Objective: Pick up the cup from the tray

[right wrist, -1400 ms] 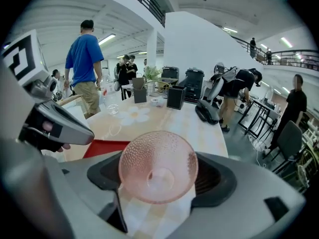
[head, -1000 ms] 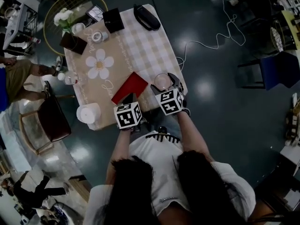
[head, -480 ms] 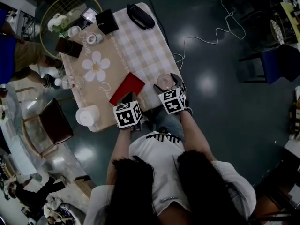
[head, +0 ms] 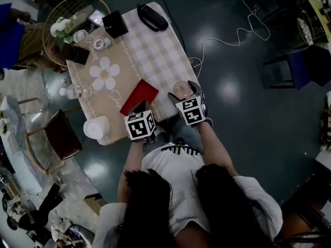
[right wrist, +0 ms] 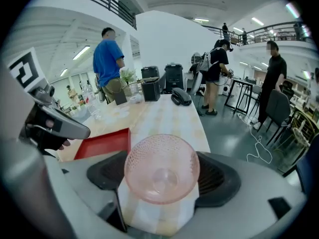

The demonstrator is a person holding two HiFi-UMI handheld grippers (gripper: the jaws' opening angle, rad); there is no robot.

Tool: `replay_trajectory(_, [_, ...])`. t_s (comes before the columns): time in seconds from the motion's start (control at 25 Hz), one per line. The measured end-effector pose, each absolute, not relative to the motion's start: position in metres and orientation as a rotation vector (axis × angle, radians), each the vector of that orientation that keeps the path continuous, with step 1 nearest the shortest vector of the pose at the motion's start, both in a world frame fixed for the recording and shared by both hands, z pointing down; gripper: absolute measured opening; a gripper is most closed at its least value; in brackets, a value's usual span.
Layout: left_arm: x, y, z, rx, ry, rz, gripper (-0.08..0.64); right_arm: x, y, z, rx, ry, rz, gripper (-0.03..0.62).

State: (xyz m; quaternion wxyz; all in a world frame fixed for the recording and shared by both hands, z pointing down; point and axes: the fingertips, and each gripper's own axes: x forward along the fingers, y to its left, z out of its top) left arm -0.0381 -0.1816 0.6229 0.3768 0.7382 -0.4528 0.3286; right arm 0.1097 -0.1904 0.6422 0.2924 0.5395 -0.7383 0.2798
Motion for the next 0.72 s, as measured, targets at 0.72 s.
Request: replay_trajectory(0.72, [-0.050, -0.168, 0.601, 1.957, -1.188, 0.785, 0.007, 0.114, -0.194, 0.571, 1.558, -2.050, 0.561, 0.405])
